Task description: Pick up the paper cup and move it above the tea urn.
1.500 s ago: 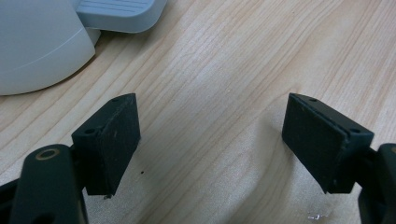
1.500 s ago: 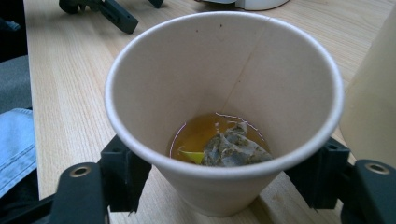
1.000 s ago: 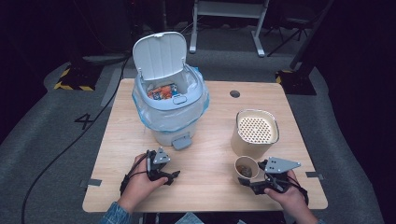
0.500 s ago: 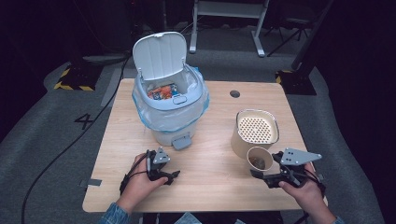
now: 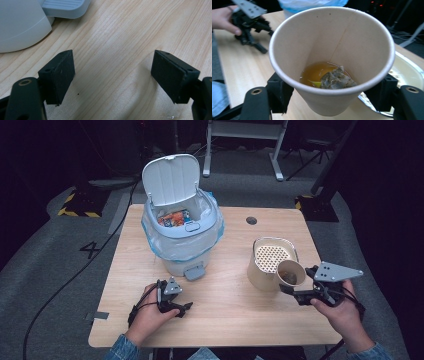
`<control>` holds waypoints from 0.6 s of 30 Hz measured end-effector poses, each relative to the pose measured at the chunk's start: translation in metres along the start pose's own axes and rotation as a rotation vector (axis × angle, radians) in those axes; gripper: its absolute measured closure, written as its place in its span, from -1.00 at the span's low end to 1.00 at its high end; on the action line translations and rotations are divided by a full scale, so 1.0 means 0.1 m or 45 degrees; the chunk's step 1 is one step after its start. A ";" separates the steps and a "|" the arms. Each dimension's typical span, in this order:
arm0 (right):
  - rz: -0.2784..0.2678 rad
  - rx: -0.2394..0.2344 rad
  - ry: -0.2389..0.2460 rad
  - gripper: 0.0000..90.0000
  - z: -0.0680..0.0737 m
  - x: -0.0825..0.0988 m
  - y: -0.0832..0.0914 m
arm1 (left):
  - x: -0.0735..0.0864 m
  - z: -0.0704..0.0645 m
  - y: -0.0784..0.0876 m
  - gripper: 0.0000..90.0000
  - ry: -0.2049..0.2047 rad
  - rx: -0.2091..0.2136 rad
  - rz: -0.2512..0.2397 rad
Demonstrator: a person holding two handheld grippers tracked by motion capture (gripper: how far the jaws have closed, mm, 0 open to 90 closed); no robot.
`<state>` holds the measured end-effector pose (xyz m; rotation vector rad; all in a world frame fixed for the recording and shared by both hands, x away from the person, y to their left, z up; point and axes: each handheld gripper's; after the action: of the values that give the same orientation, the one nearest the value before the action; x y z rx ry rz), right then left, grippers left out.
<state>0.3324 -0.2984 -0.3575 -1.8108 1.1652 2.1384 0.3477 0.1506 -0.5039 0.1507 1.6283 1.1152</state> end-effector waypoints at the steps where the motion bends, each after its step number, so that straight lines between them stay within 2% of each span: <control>1: -0.001 0.015 0.000 -0.31 -0.03 -0.02 0.01 | 0.00 0.00 0.00 -0.56 0.000 0.000 0.000; 11: 0.002 0.102 -0.048 -0.30 -0.30 -0.19 0.02 | 0.00 0.00 0.00 -0.57 -0.004 0.001 0.000; 12: 0.003 0.113 -0.050 -0.30 -0.38 -0.24 0.00 | 0.00 0.00 0.00 -0.57 -0.005 0.002 -0.001; 15: 0.007 0.120 -0.051 -0.31 -0.43 -0.28 -0.02 | 0.00 0.00 0.00 -0.57 -0.005 0.002 -0.002; 18: 0.022 0.157 -0.051 -0.31 -0.58 -0.33 -0.08 | 0.00 0.00 0.00 -0.57 -0.004 0.002 -0.002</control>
<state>0.3921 -0.3148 -0.3323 -1.7051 1.2775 2.0522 0.3485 0.1504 -0.5039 0.1524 1.6262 1.1122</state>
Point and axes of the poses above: each handheld gripper's, and its own axes: y roughly backward along the jaws, x roughly out of its underside, z roughly to its left, and after that the axes turned 6 degrees about -y, right-handed
